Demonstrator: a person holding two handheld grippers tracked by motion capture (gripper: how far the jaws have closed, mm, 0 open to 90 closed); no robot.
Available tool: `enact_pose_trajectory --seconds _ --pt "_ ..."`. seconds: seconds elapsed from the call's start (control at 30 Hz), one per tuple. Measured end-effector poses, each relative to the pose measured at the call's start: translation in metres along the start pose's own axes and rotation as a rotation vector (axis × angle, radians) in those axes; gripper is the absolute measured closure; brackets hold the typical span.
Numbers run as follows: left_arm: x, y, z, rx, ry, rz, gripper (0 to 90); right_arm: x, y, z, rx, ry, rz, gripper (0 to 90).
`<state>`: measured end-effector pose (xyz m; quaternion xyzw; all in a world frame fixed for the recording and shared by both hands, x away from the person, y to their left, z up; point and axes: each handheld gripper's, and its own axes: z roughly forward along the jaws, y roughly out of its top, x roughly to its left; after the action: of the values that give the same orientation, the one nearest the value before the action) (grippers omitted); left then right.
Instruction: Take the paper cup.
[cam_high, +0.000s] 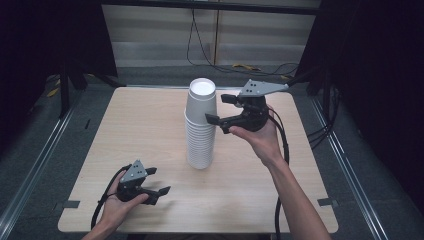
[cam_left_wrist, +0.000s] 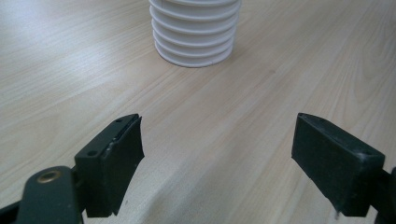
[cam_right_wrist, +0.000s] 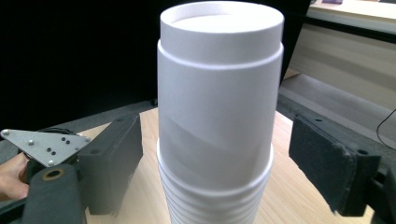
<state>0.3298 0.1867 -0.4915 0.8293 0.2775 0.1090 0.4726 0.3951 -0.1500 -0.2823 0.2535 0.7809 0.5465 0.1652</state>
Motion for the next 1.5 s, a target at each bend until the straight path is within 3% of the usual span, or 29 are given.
enact_pose_trajectory --seconds 0.2,0.33,0.6,0.97,1.2,1.5 --pt "0.0 0.0 0.0 -0.001 -0.006 0.005 16.2 -0.002 0.012 0.01 0.023 0.034 -0.002 20.1" --pt "-0.001 0.0 0.0 -0.006 -0.01 0.006 16.3 -0.004 0.018 0.016 0.032 0.028 -0.012 19.4" --pt "-0.001 0.0 0.0 -0.003 -0.011 0.011 16.3 -0.007 0.031 0.03 0.11 0.044 -0.016 15.7" --pt "-0.001 0.0 0.0 -0.009 -0.012 0.011 16.3 -0.01 0.047 0.038 0.189 0.06 -0.044 18.1" --pt "-0.001 0.0 -0.001 -0.009 -0.011 0.015 16.2 -0.012 0.051 0.044 0.244 0.061 -0.042 14.6" --pt "-0.002 0.0 -0.001 -0.009 -0.014 0.014 16.3 -0.012 0.051 0.049 0.271 0.076 -0.041 17.7"
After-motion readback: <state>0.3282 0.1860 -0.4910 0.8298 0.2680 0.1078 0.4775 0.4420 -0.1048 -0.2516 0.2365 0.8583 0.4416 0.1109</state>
